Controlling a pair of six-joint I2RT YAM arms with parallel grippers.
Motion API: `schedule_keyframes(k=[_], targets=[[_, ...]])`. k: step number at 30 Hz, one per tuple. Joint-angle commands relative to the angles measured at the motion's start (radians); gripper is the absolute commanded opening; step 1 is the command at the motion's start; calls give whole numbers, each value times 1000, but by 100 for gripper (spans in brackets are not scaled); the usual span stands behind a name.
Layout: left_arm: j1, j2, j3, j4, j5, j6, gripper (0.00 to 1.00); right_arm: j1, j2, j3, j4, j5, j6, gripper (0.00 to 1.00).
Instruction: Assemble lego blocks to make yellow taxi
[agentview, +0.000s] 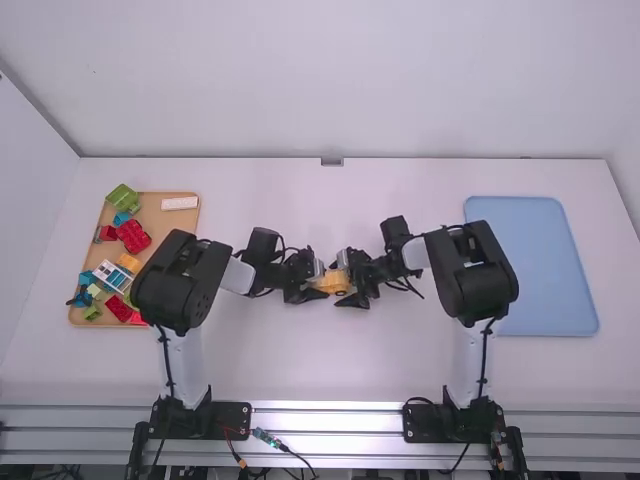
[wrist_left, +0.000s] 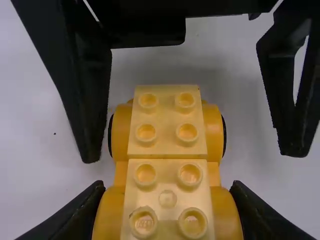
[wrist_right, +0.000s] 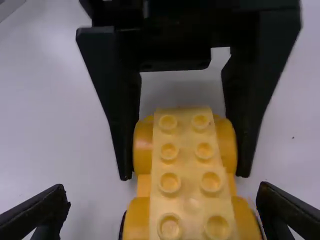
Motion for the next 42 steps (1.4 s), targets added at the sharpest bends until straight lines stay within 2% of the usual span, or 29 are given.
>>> schedule_keyframes(k=[1,7,12,15,16,17,18,19,20,21,29,36,42], targets=[[-9,53,-42,-13,-125,7,2,-10,15,-5,-1,-4,7,99],[-9,53,-93,80,-128,6,2,-73,-30,-7,-25,-73,1,99],[-9,53,-115,119,-129,3,2,-127,-90,-6,-115,-172,-151,99],[-9,53,-120,119,-129,3,2,-147,-122,-6,-138,-194,-174,97],[-8,53,-120,117,-128,3,2,-150,-129,-6,-138,-193,-167,88],[-10,53,-120,116,-127,3,2,-151,-133,-6,-133,-195,-152,69],[-9,53,-119,114,-128,3,2,-150,-133,-6,-120,-198,-135,23],[-9,53,-118,113,-128,3,2,-150,-133,-6,-115,-199,-126,21],[-9,53,-115,106,-128,4,2,-146,-133,-6,-106,-196,-100,8],[-10,53,-110,98,-128,4,2,-138,-133,-6,-101,-188,-79,0],[-9,53,-59,11,-128,7,2,-60,-131,-7,-46,-70,34,0],[-8,53,-39,-15,-129,7,2,-11,-130,-18,-46,-29,29,0],[-8,53,-54,8,-129,8,2,-2,-130,-102,150,-17,138,0]])
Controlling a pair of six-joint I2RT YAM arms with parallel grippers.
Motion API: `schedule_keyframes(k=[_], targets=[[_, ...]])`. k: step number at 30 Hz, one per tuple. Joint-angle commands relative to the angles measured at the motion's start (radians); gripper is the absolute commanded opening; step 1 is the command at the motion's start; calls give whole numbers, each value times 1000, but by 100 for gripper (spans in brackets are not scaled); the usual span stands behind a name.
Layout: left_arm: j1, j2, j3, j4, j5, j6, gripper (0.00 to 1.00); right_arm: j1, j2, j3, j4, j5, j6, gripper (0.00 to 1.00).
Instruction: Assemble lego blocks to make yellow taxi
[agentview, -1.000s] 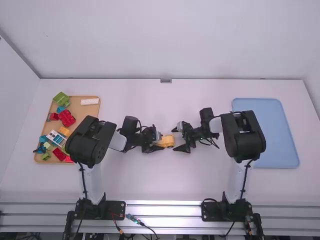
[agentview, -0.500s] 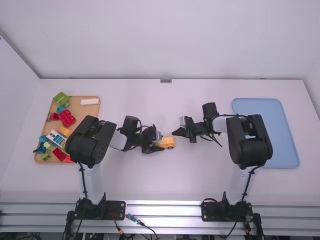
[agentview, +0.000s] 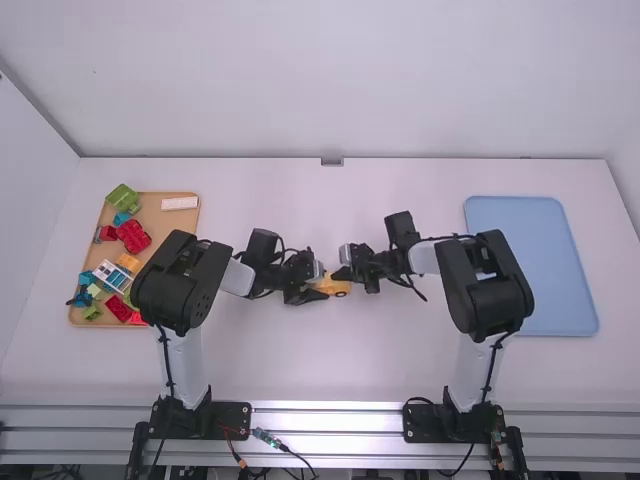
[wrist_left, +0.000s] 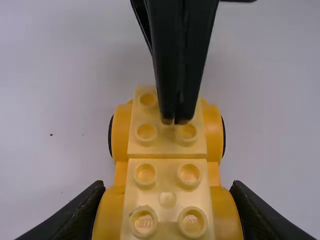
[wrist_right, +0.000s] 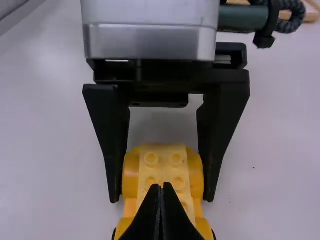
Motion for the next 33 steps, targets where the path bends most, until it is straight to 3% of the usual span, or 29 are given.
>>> schedule_keyframes(k=[1,7,17,21,27,33], targets=[[-9,53,-44,-11,-134,12,2,1,-13,-43,55,12,93,0],[-9,53,-78,53,-133,12,2,2,-13,-121,219,33,188,0],[-8,53,-69,37,-184,9,2,2,-6,-169,236,97,188,0],[-8,53,-68,36,-185,9,2,2,71,-148,284,96,228,0],[-14,53,-68,27,-185,9,2,-27,116,-70,164,-39,72,0],[-15,53,-68,20,-187,19,2,-58,115,11,18,-43,43,0]])
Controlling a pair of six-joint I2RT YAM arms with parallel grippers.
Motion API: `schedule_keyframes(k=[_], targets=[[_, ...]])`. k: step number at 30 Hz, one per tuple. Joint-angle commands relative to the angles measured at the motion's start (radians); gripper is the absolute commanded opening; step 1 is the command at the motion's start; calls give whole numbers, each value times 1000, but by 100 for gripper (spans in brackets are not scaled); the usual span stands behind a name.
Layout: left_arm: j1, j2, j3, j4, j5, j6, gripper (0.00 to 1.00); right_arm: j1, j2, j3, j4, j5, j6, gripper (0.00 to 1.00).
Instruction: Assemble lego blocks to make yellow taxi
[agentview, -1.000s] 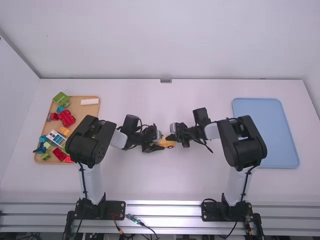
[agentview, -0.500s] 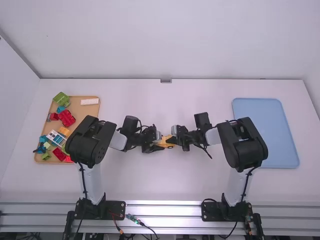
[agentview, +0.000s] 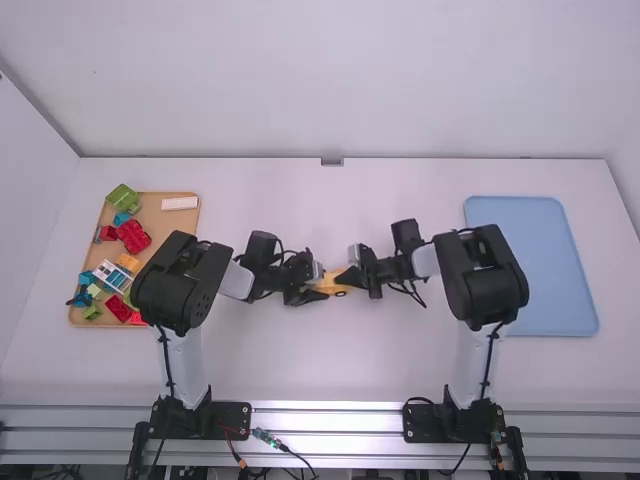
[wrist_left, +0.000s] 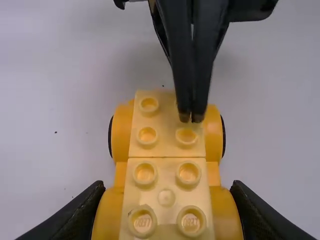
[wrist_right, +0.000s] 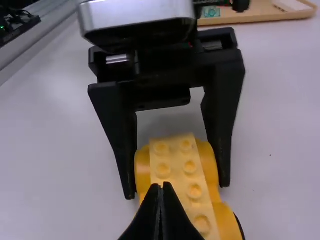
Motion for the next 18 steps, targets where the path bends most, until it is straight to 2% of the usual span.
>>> schedule_keyframes(k=[1,6,9,14,15,16,17,18], targets=[[-15,53,-38,-40,-174,45,2,-11,37,33,-40,69,-51,0],[-15,53,-38,-42,-174,45,2,-35,3,102,-207,-27,-227,0],[-15,53,-38,-41,-174,49,2,-64,-80,160,-387,-80,-371,0],[-15,53,-37,-40,-175,91,2,-100,-182,230,-569,-24,-407,0],[-15,53,-36,-36,-182,90,2,-106,-198,242,-593,-2,-389,3],[-14,52,-32,-34,-209,90,1,-117,-228,256,-619,48,-339,25],[-14,52,-27,-36,-229,90,2,-126,-243,259,-621,78,-296,37],[-14,52,-26,-37,-231,90,2,-127,-245,259,-621,82,-288,39]])
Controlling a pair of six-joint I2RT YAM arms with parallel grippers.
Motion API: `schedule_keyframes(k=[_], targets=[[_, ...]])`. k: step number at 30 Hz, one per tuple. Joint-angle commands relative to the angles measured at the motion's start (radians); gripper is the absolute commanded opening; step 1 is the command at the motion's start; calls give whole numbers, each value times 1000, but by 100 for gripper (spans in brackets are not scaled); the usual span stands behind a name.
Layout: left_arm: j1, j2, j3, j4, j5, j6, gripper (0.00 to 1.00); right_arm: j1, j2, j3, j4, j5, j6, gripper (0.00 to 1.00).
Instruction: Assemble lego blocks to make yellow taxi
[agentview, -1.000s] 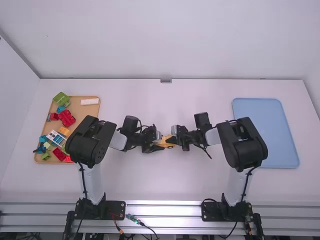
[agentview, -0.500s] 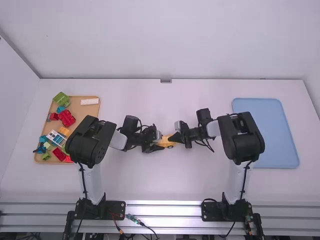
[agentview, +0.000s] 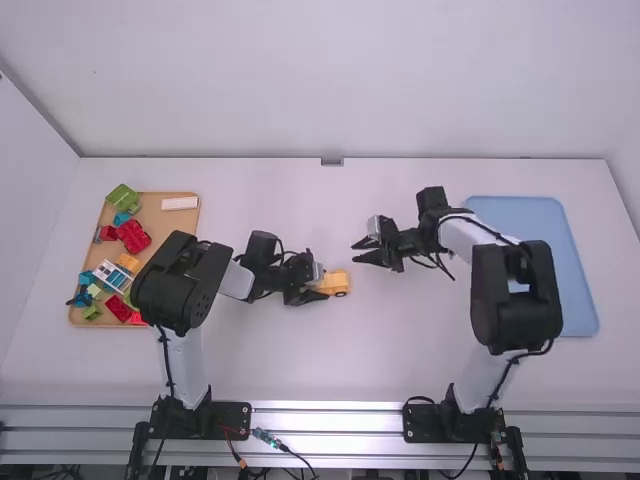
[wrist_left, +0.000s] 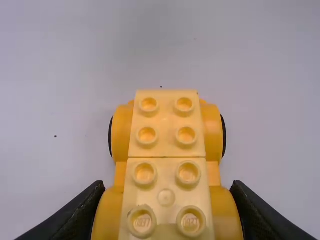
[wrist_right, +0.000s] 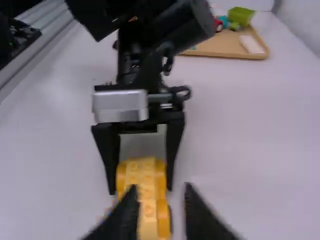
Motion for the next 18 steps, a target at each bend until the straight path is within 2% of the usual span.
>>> schedule_keyframes(k=[1,2,3,6,7,8,11,14,18], targets=[[-14,52,-21,-41,-248,60,1,-19,-46,21,-4,82,84,47],[-14,52,-11,-43,-252,60,2,-34,-60,17,11,114,146,80],[-14,52,-5,-45,-248,61,2,-46,-69,12,23,138,196,99],[-14,52,12,-58,-240,61,6,-50,-83,-7,58,184,295,99],[-14,52,27,-80,-246,60,12,-48,-88,-30,119,226,400,99],[-14,52,31,-87,-247,60,12,-49,-88,-35,136,235,428,99],[-14,52,61,-135,-237,71,12,-47,-88,-91,300,362,683,99],[-14,52,94,-231,-172,194,10,-24,-91,-141,425,521,866,99],[-14,52,132,-301,-171,206,13,7,-92,-165,456,584,889,99]])
